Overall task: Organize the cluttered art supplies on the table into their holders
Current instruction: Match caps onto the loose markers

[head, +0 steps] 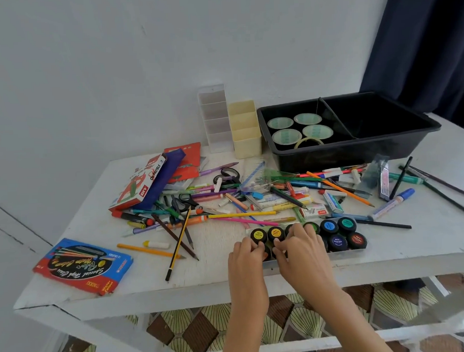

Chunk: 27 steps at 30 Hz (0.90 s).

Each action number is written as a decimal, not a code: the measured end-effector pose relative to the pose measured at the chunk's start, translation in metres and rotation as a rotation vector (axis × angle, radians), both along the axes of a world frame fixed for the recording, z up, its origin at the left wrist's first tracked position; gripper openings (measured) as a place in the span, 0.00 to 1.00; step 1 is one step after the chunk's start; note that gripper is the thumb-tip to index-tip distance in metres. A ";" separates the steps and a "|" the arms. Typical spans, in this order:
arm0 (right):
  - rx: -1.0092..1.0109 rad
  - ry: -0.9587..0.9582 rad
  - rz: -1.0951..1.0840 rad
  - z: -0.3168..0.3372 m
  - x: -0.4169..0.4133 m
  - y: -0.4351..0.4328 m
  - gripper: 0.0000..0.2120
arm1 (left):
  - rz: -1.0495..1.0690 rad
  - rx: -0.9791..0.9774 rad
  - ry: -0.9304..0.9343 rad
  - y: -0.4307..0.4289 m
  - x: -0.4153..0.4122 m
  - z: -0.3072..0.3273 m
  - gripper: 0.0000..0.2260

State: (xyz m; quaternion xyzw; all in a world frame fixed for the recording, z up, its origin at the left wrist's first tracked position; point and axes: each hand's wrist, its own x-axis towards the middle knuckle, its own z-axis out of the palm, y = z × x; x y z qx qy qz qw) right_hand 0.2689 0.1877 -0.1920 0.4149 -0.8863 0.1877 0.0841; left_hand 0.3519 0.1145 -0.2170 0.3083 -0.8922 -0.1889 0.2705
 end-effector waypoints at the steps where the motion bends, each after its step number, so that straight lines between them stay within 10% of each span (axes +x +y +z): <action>1: -0.029 0.027 0.005 -0.003 -0.001 0.000 0.04 | 0.010 0.014 -0.013 0.000 -0.001 0.000 0.07; 10: -0.300 -0.193 0.103 -0.018 -0.008 0.016 0.05 | 0.064 -0.016 0.081 0.006 -0.001 0.011 0.09; 27: -0.621 -0.382 -0.228 0.009 -0.087 0.119 0.06 | -0.241 0.492 0.389 0.087 -0.113 0.058 0.07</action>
